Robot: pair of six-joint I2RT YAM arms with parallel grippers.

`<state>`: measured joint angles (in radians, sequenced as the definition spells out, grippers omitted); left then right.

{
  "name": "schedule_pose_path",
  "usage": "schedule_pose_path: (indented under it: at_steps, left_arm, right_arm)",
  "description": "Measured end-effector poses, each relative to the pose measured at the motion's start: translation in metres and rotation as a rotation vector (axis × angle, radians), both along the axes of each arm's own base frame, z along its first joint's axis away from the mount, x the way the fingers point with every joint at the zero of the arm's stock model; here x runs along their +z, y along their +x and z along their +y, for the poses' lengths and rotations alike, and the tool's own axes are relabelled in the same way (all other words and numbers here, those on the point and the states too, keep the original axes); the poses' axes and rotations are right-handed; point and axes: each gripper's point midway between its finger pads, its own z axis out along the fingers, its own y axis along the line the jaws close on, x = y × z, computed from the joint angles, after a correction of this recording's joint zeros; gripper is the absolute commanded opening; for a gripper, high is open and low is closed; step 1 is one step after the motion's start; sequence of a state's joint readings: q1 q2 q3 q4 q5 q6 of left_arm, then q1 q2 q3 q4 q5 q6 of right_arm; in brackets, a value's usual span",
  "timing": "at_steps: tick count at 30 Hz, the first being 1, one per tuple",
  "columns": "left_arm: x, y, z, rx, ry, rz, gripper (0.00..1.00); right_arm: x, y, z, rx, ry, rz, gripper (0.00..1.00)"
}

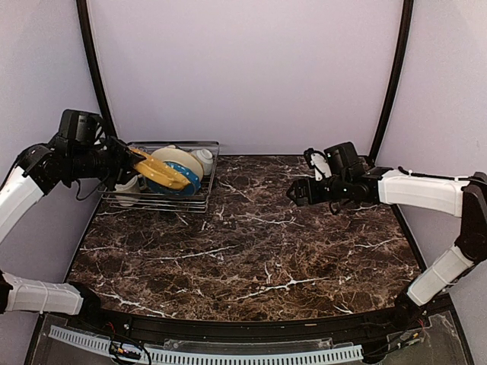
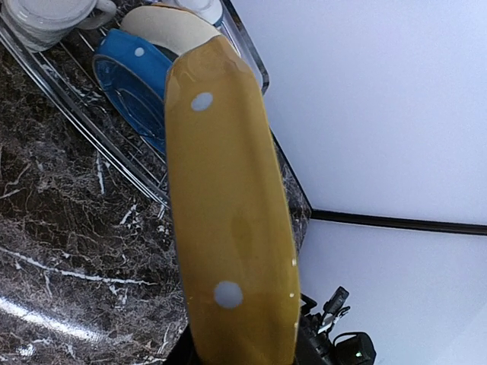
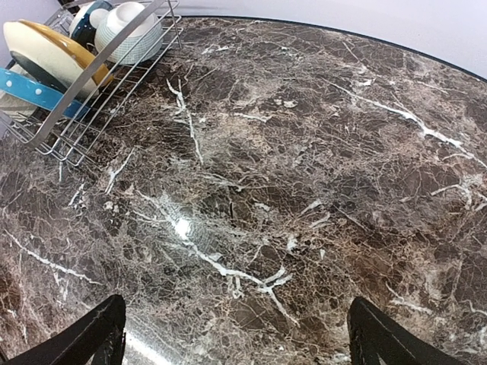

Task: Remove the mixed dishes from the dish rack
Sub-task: Pass from the left arm to the right

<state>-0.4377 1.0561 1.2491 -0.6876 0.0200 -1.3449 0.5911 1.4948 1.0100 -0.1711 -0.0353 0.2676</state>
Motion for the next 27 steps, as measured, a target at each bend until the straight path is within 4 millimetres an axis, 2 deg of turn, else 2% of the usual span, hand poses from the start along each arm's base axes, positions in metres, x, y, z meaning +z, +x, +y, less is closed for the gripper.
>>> schedule_pose_path:
  at_steps: [8,14,18,21,23,27]
  left_arm:
    - [0.025,0.009,-0.034,-0.186,-0.066,-0.179,0.01]
    - [0.024,0.020,-0.062,-0.326,-0.093,-0.262,0.01]
    - [0.008,0.034,-0.087,-0.434,-0.127,-0.290,0.01]
    - [-0.016,0.041,-0.105,-0.513,-0.153,-0.269,0.01]
    - [-0.031,0.043,-0.115,-0.562,-0.170,-0.243,0.01]
    - [-0.047,0.038,-0.135,-0.659,-0.199,-0.225,0.01]
  right_arm:
    - [0.004,-0.004,0.007,0.005,0.059,0.040,0.99]
    - [0.011,-0.015,0.026,0.027,0.207,0.132,0.99]
    - [0.016,-0.026,0.039,0.061,0.346,0.224,0.99]
    - [0.021,-0.033,0.046,0.089,0.452,0.293,0.99]
    - [0.026,-0.034,0.048,0.102,0.523,0.336,0.99]
    - [0.038,-0.034,0.055,0.140,0.624,0.380,0.96]
